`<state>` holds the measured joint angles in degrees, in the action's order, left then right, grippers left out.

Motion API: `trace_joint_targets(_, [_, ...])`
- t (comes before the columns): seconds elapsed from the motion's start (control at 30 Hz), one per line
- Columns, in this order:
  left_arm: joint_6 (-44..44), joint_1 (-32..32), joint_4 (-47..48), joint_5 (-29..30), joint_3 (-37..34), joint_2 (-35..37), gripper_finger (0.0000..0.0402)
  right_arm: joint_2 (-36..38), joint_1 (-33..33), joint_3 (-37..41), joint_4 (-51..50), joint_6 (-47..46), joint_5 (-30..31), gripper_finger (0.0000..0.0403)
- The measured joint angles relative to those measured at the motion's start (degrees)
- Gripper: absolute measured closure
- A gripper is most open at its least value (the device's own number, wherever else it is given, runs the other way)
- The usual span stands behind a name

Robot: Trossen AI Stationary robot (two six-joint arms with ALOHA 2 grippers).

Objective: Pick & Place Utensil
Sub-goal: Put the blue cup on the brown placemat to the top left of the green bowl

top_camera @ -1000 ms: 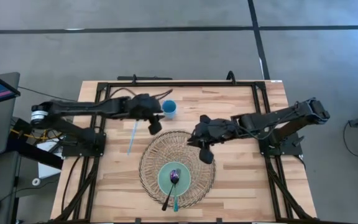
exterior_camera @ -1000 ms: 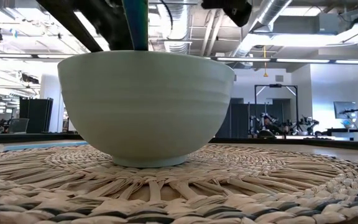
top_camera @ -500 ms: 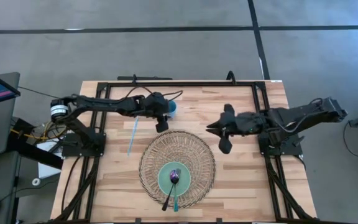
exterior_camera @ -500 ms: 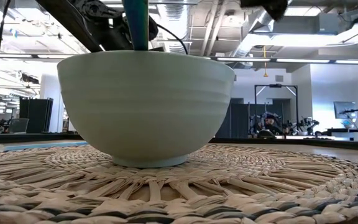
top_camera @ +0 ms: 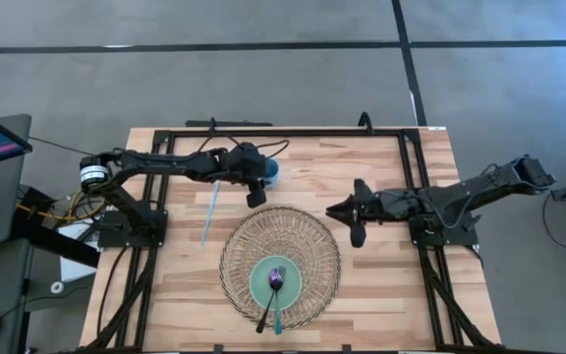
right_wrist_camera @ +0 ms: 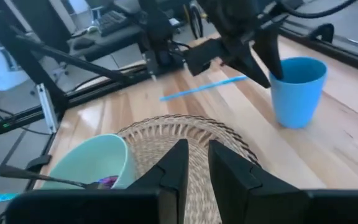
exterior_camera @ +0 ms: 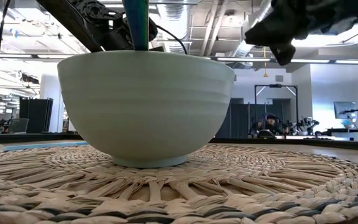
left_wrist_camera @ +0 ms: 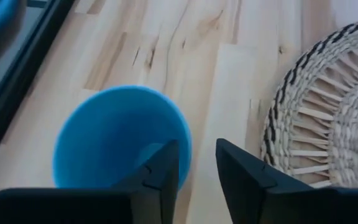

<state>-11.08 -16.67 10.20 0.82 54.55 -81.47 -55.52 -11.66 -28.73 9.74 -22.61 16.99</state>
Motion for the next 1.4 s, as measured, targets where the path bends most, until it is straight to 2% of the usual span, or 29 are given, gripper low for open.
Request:
trace_joint_targets(0.27, [1.0,-0.3,-0.6,0.2,-1.3,-2.3,0.0309,0.1,-0.3,0.0,3.5,0.1,-0.5,0.0346])
trace_joint_targets(0.43, [0.3,0.1,-2.4,3.2,-2.0,-3.3,0.0313,0.1,-1.4,0.0,4.3,0.1,-0.5,0.0346])
trace_joint_targets(0.53, [-0.5,0.1,-3.1,3.2,-1.9,-3.1,0.0338,0.1,-1.4,0.0,4.2,0.1,-0.6,0.0346])
trace_joint_targets(0.63, [-0.5,0.2,-3.4,3.2,-1.9,-2.5,0.0383,0.1,-1.4,0.0,4.2,0.2,-0.6,0.0346])
trace_joint_targets(0.73, [-0.3,1.2,-3.3,3.3,-1.9,-1.3,0.0388,0.1,-1.4,0.0,4.1,0.2,-0.6,0.0346])
trace_joint_targets(0.93, [2.3,8.2,-0.7,3.4,-1.9,5.2,0.0391,0.1,-1.4,0.0,4.0,0.2,-0.6,0.0346])
trace_joint_targets(1.2, [12.7,22.6,12.6,3.6,-1.8,15.3,0.0390,0.0,-1.5,0.0,4.0,0.2,-0.6,0.0346])
trace_joint_targets(1.4, [19.2,31.5,15.5,8.4,-1.8,14.6,0.0390,0.0,-1.5,0.0,3.8,0.2,-0.6,0.0346])
